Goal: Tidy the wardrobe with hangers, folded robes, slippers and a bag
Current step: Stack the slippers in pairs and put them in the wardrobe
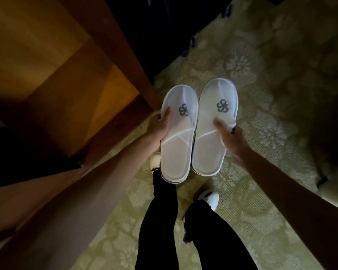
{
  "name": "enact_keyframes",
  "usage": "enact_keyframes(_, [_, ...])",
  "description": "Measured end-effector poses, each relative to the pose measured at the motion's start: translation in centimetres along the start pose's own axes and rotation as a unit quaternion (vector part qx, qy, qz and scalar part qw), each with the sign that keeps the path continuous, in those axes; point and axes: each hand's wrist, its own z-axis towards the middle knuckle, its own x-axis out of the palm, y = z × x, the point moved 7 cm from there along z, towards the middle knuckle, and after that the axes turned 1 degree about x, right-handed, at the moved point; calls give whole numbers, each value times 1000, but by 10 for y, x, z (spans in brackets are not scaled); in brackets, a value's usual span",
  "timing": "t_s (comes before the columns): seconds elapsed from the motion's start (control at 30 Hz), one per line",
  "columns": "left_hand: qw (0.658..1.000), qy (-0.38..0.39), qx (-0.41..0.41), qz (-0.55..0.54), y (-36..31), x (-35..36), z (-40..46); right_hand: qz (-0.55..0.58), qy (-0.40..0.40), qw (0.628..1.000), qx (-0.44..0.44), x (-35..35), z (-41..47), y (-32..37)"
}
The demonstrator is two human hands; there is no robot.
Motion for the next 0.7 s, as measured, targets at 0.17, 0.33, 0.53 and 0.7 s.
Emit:
enact_keyframes(0.17, [998, -28, -11, -46, 14, -68, -29, -67, 43, 997, 17, 58, -23, 16])
enact_keyframes(0.33, [991, -90, 12, -103, 37, -153, -36, -103, 115, 988, 30, 142, -47, 27])
enact_keyframes(0.53, [967, -191, -16, -165, 102, -258, -28, -110, 210, 971, 28, 252, -80, 30])
enact_keyframes(0.7, [933, -282, -59, -215, 130, -329, -30, -160, 262, 951, 23, 331, -99, 37])
